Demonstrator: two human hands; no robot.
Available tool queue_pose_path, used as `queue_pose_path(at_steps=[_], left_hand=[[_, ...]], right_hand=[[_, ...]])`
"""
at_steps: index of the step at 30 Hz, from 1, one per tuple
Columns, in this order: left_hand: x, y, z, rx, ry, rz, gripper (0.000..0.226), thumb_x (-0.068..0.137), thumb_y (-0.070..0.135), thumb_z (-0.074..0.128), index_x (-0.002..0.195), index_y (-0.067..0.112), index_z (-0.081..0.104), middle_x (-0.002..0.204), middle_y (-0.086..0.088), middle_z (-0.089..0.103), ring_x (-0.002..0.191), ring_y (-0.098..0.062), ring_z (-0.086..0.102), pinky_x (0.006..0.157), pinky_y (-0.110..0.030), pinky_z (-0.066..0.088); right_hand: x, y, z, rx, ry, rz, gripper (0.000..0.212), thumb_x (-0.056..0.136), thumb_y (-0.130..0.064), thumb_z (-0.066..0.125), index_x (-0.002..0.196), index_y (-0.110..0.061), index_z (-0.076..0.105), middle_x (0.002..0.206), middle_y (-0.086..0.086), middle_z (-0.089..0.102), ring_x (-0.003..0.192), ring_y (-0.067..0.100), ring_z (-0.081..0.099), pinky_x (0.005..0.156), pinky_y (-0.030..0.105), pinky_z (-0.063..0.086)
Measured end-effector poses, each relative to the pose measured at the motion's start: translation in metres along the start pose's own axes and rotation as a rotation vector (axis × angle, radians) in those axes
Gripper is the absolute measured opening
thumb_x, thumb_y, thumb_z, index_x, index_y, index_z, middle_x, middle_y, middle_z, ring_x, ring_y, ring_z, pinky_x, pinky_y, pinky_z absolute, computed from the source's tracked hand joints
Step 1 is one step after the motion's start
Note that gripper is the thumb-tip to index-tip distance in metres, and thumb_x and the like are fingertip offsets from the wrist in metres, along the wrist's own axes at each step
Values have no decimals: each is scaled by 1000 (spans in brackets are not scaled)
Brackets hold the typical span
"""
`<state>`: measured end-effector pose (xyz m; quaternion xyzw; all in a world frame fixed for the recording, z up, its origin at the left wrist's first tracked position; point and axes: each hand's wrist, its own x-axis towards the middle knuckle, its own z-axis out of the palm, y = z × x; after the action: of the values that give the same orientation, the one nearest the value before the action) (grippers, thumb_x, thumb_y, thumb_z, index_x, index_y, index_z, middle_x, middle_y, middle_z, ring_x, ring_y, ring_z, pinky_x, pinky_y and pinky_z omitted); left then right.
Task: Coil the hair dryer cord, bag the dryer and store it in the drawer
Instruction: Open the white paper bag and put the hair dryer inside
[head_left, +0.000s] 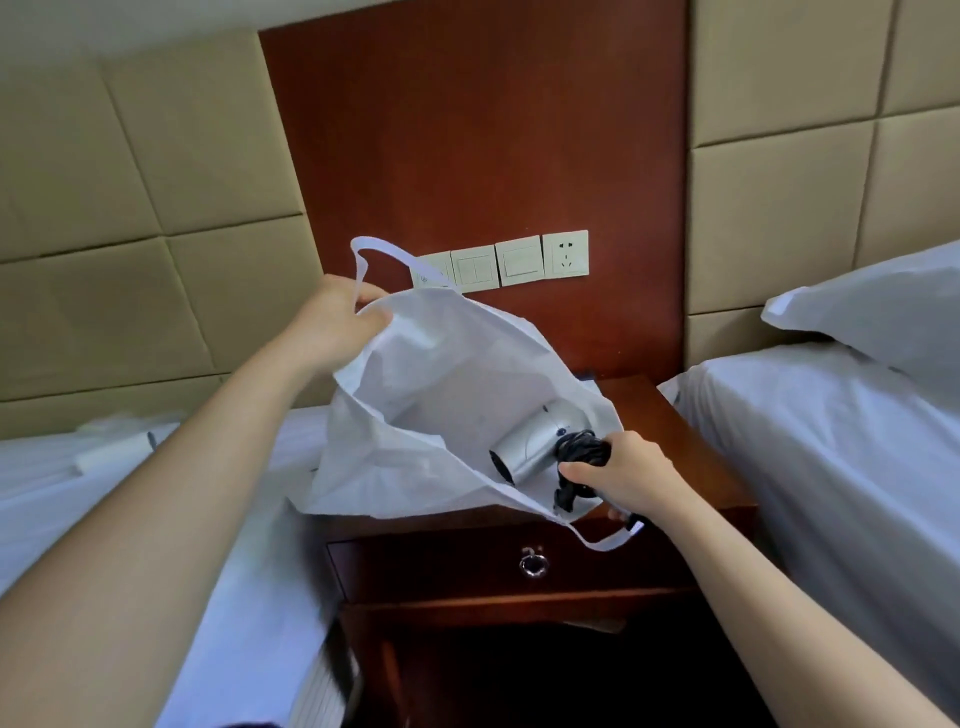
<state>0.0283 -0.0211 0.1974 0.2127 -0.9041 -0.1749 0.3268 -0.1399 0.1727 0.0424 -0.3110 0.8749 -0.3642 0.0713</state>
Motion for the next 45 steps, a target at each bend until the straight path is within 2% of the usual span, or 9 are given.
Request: queue_pose_path(at_steps=[12,20,26,29,33,36,38,41,45], left_hand=[[-30,32,-10,5,-294,26,34,93,41,50,93,14,70,73,5,54,62,-7,45,58,-21,33],[-33,33,-44,-17,-218,104,41,97,37,42,66,10,36,61,4,17,52,-11,16,49,-25,15],[-43,31,-67,-91,-129,196,45,98,37,39,69,4,48,59,6,18,48,-8,19,44,-19,17],[-49,32,-72,-151,-119,210,47,99,37,38,63,19,63,61,1,20,48,-8,20,46,-18,19],[-54,32,-55,-163,-168,205,43,98,38,39,69,6,42,59,4,17,48,-9,18,52,-27,17],[-56,34,-43,-199,-225,213,42,97,38,40,62,15,33,56,8,16,43,-8,18,47,-23,17],[-55,34,-40,-225,-227,210,46,97,38,40,56,21,31,54,9,17,40,-8,21,44,-20,18],[-53,31,-35,-220,-235,205,43,97,40,40,58,26,27,53,9,20,41,-8,24,47,-22,19],[-54,24,-29,-244,-227,172,33,97,39,41,87,7,42,46,16,27,36,0,38,44,-16,22]], right_hand=[[-17,-25,18,467,-257,76,44,87,-46,59,95,-3,63,55,5,61,32,9,54,37,15,41],[8,-73,71,651,-249,293,41,92,-42,52,108,-5,48,64,10,57,39,18,53,37,15,37],[43,-76,88,841,-66,520,36,91,-32,51,105,0,45,61,11,49,37,18,45,38,23,43],[100,-42,117,819,28,574,33,86,-29,46,113,-10,41,84,14,51,64,22,48,72,35,51],[161,1,154,1048,176,744,45,72,-30,46,115,-29,35,90,11,35,57,21,30,56,33,38],[101,-40,140,1058,252,772,64,87,-36,47,140,-11,21,135,11,40,98,27,49,63,34,39],[70,-67,127,1070,324,711,69,93,-28,47,147,-8,8,151,17,16,126,31,40,94,40,41],[69,-78,132,963,260,654,67,96,-24,43,148,-4,6,154,22,9,137,33,25,111,38,25],[80,-82,153,1007,82,468,57,88,-14,46,141,-3,28,141,22,39,123,37,47,104,49,41]])
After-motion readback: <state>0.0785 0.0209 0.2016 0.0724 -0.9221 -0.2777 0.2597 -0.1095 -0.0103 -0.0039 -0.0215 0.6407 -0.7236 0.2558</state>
